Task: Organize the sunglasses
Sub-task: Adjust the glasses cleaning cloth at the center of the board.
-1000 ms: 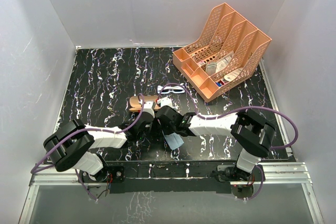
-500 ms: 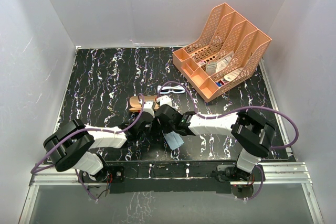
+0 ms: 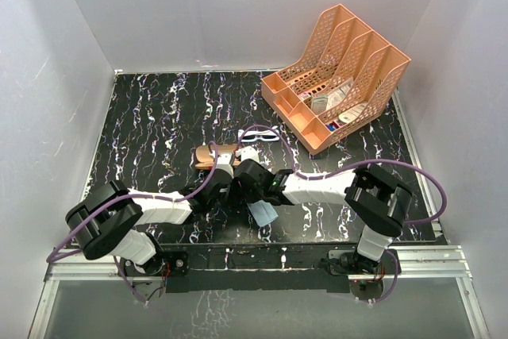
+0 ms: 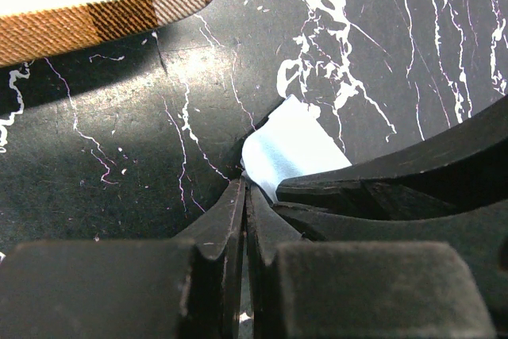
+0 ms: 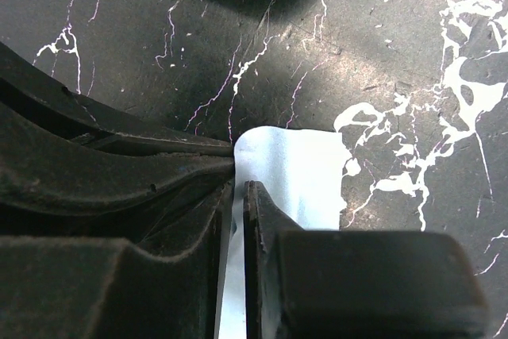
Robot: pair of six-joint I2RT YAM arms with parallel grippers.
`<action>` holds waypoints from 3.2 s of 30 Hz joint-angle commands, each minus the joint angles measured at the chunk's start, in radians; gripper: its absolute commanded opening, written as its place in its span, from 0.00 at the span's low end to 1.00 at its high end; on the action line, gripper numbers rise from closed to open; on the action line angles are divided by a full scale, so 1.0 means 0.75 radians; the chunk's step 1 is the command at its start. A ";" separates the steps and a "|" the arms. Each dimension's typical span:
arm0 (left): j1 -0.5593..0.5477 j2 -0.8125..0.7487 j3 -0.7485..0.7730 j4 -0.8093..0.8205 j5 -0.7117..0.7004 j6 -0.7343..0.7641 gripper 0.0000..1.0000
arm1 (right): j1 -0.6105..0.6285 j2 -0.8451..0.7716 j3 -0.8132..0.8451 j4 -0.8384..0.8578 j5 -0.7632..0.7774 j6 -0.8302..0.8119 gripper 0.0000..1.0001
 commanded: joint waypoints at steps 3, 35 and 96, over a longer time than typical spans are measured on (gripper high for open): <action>0.006 0.011 0.022 -0.036 0.006 0.006 0.00 | -0.007 -0.022 0.026 0.065 0.021 -0.004 0.09; 0.006 0.030 0.017 -0.019 0.018 -0.004 0.00 | -0.009 -0.085 0.017 0.031 0.046 -0.002 0.09; 0.005 -0.093 -0.110 0.096 -0.004 -0.094 0.00 | -0.011 -0.078 -0.044 0.092 0.042 0.001 0.11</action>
